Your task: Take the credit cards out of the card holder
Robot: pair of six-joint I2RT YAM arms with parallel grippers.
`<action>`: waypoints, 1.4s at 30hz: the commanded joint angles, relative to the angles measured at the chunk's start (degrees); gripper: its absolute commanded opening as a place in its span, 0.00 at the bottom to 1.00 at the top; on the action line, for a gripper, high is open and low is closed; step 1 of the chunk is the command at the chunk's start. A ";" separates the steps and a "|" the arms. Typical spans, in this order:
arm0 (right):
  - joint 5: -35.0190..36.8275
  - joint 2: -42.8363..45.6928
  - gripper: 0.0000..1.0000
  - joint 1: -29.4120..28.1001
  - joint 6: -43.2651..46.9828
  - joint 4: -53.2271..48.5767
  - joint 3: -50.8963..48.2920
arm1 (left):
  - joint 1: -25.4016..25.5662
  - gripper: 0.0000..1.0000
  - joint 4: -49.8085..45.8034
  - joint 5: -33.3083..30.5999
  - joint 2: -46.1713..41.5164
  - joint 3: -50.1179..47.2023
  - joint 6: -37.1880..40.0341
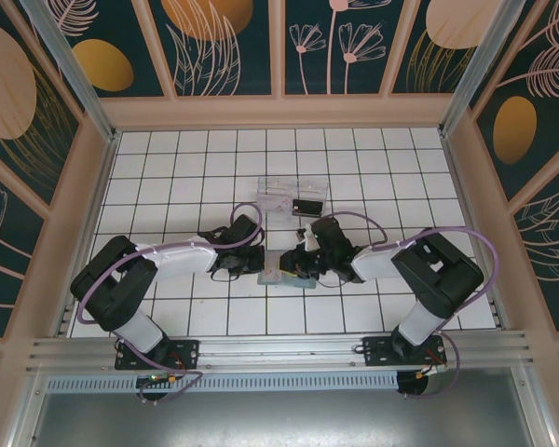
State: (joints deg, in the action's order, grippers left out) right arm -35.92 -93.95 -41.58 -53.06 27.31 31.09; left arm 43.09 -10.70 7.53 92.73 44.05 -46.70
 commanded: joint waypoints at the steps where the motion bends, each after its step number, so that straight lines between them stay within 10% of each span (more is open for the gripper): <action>1: -1.64 -1.85 0.21 0.01 -1.01 4.62 0.58 | 0.71 0.03 -2.05 -0.51 3.68 -1.93 0.38; 42: 2.20 6.78 0.12 2.25 2.50 -7.96 -0.68 | 1.03 0.05 -3.54 -2.43 4.39 -2.30 0.48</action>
State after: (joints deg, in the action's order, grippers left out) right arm -34.41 -89.45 -39.94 -52.23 20.27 31.24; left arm 43.46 -10.70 6.85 92.79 44.05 -46.72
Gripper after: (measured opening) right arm 0.124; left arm 0.051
